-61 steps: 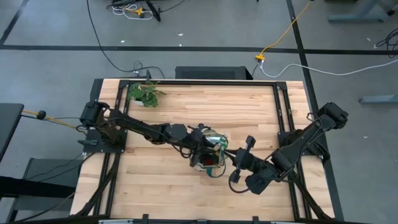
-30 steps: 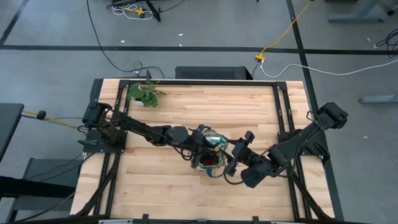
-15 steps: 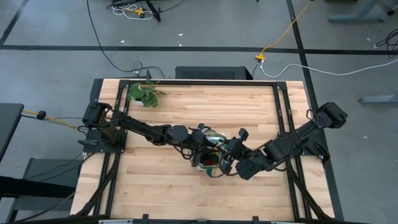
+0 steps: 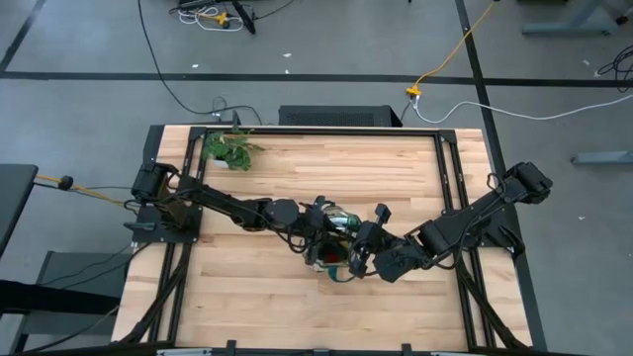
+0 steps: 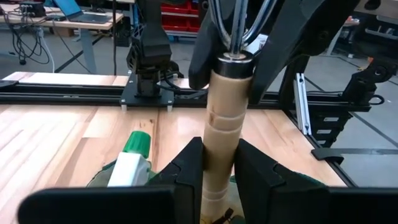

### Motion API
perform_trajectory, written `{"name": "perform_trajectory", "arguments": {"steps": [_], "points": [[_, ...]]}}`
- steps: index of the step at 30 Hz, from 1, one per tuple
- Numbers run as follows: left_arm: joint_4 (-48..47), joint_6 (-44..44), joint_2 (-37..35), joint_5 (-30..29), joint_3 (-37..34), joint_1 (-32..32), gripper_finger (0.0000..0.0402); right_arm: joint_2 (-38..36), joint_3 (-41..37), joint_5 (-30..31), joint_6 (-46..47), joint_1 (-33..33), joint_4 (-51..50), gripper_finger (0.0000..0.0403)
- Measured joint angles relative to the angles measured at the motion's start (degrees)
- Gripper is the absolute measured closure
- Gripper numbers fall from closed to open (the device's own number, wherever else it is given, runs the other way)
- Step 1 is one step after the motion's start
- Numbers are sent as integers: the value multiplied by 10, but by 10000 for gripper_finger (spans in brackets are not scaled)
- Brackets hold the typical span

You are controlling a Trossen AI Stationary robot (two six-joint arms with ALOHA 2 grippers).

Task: Pick & Place Garden tools in Gardening bag
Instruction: Put the light brown rake into the green gardening bag

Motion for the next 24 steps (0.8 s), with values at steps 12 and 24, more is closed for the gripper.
{"name": "perform_trajectory", "arguments": {"steps": [12,24], "points": [[-17,-11,-11,3,0,0,196,0,-11,4,22,1,-38,358],[-136,-5,-74,-65,0,1,199,0,-61,-33,38,3,28,358]]}}
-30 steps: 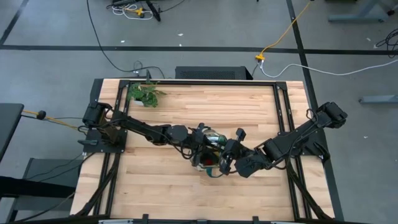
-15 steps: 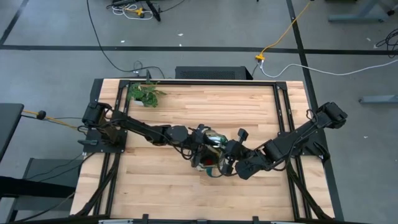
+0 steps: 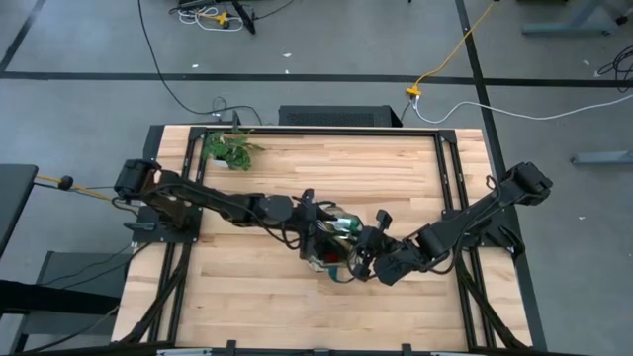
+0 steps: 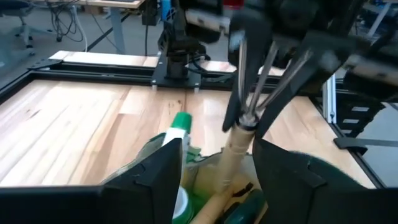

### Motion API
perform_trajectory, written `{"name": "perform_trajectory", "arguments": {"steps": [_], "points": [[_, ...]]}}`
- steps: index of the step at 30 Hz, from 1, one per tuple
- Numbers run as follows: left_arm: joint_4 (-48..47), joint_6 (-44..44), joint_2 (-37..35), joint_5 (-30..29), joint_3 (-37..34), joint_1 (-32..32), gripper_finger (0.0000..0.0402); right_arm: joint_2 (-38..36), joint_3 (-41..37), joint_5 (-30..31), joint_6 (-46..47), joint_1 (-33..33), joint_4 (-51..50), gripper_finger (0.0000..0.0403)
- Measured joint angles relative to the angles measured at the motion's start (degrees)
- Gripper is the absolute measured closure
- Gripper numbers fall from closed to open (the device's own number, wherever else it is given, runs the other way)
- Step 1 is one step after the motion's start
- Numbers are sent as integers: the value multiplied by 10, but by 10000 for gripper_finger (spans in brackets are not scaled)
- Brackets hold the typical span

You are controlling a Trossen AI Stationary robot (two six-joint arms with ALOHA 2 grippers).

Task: Pick & Place Garden tools in Gardening bag
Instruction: Put the light brown rake into the green gardening bag

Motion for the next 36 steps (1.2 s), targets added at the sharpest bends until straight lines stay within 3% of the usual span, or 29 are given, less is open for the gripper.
{"name": "perform_trajectory", "arguments": {"steps": [5,24,36], "points": [[-17,1,-16,-5,0,0,204,0,-36,-2,40,5,16,358],[-36,3,-22,-32,0,0,205,0,-205,-46,63,2,271,356],[-36,3,-21,-32,0,0,204,0,-207,-86,-26,3,356,275]]}}
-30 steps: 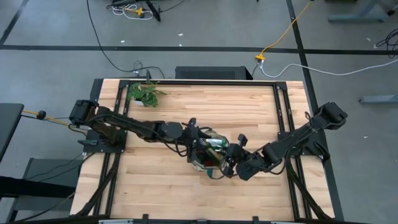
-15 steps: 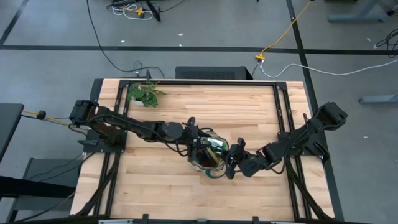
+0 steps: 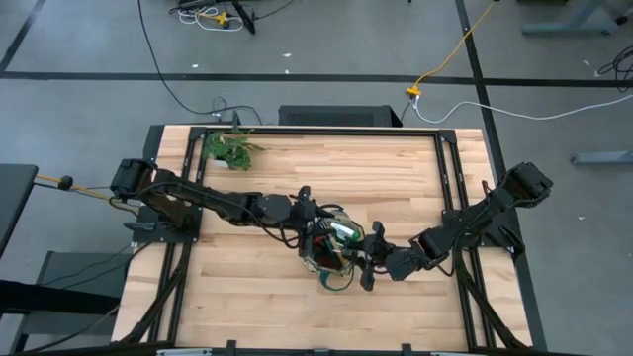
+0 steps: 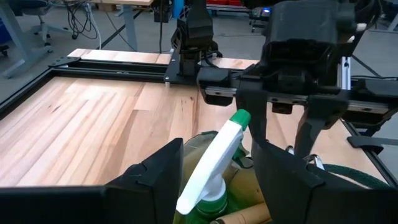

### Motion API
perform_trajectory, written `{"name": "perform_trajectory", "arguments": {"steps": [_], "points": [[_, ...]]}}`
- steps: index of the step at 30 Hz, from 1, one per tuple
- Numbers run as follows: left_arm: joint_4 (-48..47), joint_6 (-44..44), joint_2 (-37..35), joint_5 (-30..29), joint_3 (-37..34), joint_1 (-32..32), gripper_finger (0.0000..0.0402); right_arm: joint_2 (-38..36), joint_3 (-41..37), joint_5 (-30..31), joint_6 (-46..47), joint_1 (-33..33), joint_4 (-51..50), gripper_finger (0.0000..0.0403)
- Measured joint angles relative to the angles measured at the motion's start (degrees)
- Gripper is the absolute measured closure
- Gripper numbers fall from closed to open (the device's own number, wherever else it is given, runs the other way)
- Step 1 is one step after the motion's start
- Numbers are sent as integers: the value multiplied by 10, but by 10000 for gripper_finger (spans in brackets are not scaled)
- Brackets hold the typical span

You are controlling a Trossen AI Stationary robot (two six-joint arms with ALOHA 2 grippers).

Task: Pick & Place Garden tools in Gardening bag
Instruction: Put the light brown rake into the green gardening bag, then return to Home Position

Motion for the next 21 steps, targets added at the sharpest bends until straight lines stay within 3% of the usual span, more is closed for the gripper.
{"name": "perform_trajectory", "arguments": {"steps": [10,21], "points": [[0,0,0,0,0,0,204,-9,0,8,-28,0,3,238],[0,0,0,0,0,0,204,-78,0,80,-100,20,3,214]]}}
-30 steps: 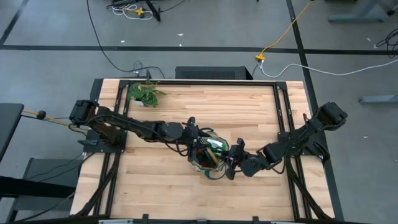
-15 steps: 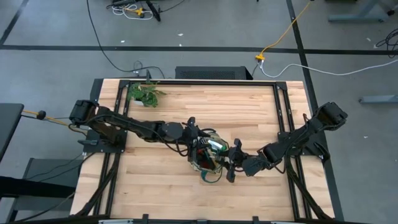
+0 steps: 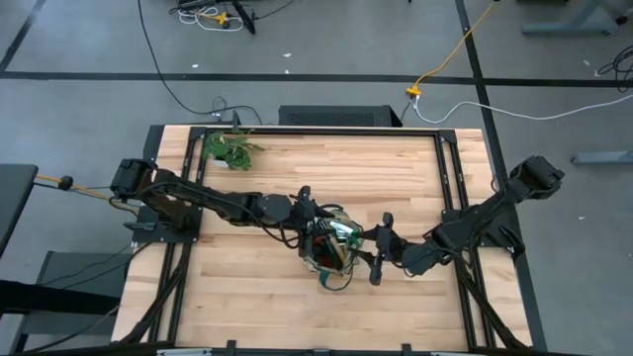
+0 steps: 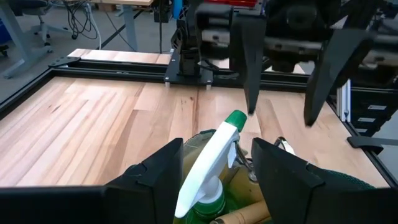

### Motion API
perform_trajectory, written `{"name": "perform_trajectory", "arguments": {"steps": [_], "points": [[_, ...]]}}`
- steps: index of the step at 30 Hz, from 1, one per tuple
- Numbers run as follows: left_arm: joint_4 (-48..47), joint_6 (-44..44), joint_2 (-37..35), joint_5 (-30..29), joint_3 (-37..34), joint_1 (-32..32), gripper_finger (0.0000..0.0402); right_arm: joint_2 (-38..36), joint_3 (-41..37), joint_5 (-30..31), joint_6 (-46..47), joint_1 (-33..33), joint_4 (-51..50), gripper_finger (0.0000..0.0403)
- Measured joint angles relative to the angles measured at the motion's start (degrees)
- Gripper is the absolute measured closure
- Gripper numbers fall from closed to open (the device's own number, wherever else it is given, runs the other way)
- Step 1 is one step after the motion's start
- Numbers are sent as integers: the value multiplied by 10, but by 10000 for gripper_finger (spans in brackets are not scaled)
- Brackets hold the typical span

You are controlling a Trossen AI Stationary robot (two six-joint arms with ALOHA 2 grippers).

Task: Pick & Place Garden tools in Gardening bag
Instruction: Return to Home Position

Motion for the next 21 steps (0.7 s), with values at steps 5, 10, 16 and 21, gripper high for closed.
{"name": "perform_trajectory", "arguments": {"steps": [5,10,16,21], "points": [[0,-1,0,0,0,0,204,-18,0,18,-27,0,0,200],[-8,0,-5,-26,0,0,204,-38,0,40,-68,0,-6,188],[-81,-4,-52,-69,0,3,204,-75,0,62,-90,0,-66,183],[-148,-2,-94,-88,1,-5,204,-113,-12,67,-79,0,-107,183]]}}
